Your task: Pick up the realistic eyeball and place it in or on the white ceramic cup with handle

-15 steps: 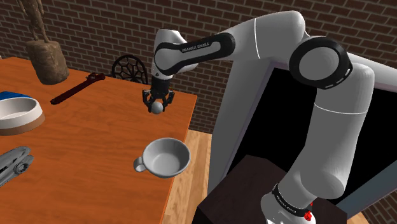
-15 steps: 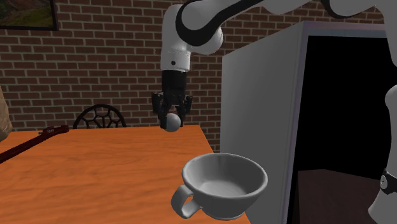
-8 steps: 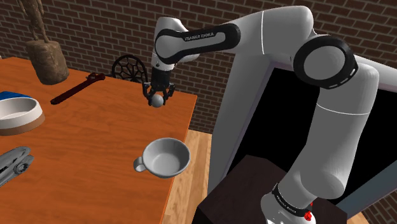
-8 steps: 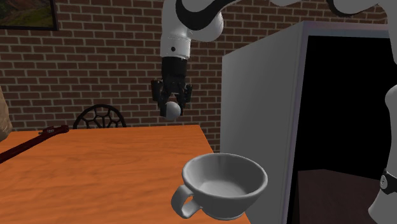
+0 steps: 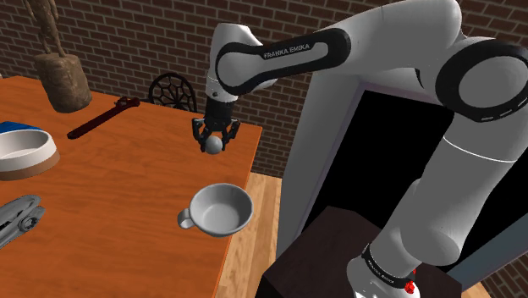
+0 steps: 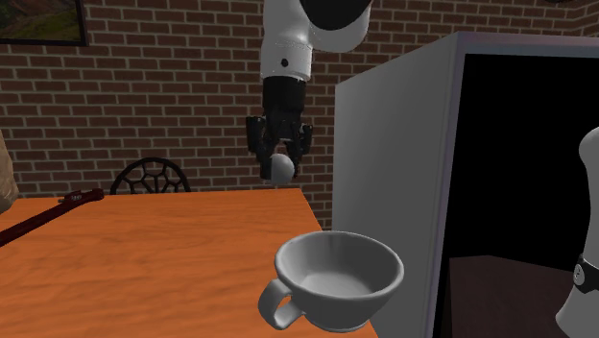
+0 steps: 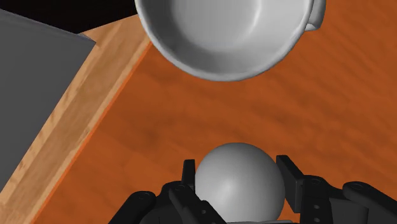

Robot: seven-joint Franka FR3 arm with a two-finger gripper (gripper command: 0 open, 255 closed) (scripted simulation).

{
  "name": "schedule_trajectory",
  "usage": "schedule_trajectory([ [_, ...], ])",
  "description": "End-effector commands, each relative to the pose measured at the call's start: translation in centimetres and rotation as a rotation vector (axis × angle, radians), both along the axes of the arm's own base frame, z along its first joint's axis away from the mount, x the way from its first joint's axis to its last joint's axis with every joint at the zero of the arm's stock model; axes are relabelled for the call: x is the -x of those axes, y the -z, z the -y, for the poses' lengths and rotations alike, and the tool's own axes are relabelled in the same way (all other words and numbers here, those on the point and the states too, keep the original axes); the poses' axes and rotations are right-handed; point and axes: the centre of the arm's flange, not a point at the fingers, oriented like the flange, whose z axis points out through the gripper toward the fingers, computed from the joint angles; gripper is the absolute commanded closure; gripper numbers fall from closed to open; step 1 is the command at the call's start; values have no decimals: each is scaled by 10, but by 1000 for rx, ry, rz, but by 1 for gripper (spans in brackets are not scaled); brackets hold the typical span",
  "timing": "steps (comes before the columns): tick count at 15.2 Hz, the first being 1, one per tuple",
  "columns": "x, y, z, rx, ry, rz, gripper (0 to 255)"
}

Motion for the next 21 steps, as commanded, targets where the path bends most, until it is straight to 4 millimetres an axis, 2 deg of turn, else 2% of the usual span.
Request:
schedule_trajectory([
  [1, 26, 0, -14, 1, 1, 0, 255],
  [10, 135, 0, -66, 1, 1, 0, 255],
  [21, 135, 58, -66, 1, 1, 0, 255],
])
